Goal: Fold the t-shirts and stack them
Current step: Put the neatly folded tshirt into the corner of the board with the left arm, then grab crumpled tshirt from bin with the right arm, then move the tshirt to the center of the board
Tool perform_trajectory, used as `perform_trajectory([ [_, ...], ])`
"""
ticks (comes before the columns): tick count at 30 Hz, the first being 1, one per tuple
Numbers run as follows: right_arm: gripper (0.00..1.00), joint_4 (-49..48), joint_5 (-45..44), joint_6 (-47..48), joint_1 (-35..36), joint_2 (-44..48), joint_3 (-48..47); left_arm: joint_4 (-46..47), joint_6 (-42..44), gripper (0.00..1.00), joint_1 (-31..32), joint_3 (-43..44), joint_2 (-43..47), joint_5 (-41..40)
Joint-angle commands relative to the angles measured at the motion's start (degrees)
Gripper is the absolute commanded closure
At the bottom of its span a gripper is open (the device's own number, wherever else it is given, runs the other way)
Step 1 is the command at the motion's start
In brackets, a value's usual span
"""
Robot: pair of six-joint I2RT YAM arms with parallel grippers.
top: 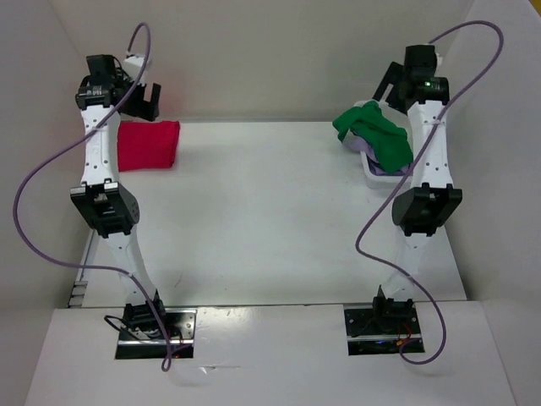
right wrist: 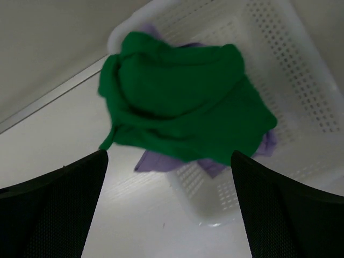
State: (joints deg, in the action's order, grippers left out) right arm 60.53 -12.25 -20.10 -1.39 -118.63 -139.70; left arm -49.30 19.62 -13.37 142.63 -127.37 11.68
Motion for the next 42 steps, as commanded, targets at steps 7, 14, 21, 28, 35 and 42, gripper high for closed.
perform_trajectory([
  [7, 0.0, 0.46, 11.35, -0.29, -7.83, -16.1, -7.43, 4.74, 0.51, 0.01, 8.0, -26.16, 12.23, 8.36],
  [14, 0.25, 0.46, 13.47, -2.13, -7.84, -22.25, -10.76, 6.41, 0.51, 0.01, 8.62, -32.24, 14.26, 4.58],
  [21, 1.0, 2.83, 8.92, -3.55, -8.37, -19.73, -15.69, 6.41, 1.03, 0.01, 9.15, -33.29, 16.01, 3.35],
  [28, 1.0, 2.58, 1.88, -2.93, -5.39, -6.74, -18.15, 6.41, 1.04, 0.01, 10.2, -33.38, 16.54, 2.21],
  [35, 1.0, -2.87, 13.45, 2.86, 3.39, 6.9, -20.96, 7.11, 1.04, 0.01, 11.25, -33.9, 18.47, 0.28],
  [42, 1.0, -10.52, 41.76, 7.26, 15.44, 12.19, -26.32, 9.74, 0.33, 0.01, 11.78, -36.28, 21.9, -5.78],
])
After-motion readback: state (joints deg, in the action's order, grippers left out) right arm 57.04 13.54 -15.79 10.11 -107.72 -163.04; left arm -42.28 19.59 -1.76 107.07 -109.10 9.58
